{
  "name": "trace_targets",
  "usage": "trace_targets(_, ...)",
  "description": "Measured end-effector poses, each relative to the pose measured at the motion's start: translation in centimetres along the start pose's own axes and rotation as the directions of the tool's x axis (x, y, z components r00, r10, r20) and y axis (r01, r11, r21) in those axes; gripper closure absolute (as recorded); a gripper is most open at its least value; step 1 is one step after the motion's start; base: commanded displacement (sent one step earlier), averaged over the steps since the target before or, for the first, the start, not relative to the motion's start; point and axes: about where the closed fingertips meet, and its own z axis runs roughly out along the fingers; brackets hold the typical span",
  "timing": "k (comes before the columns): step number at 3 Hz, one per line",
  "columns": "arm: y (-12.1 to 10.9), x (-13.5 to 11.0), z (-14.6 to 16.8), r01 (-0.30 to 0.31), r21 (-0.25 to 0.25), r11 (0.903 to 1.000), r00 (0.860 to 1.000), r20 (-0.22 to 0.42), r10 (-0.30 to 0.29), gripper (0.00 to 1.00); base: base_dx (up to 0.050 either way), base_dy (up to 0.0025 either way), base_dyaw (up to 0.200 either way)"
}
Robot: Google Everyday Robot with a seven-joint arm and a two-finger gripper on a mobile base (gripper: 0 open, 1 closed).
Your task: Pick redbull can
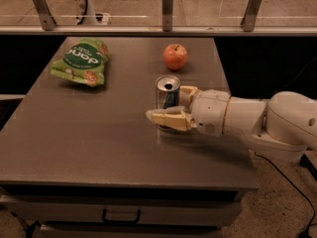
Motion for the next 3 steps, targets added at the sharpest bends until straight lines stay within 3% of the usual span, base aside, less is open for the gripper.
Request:
trace_targets(1, 0.0, -0.1, 0.3, 0.005, -0.003, 1.0, 1.0, 0.007, -0.005, 0.64, 0.0, 0.0, 0.0)
trace_targets(2, -1.1, -2.1, -0.1, 0.004, 0.021, 0.9998, 0.999, 0.05, -0.005, 0.88, 0.0, 0.0, 0.0)
trace_targets(3, -2.6, -5.0, -0.5, 0.012, 0.006, 0.9999, 0.998, 0.069, -0.012, 1.0, 0.0, 0.0, 0.0)
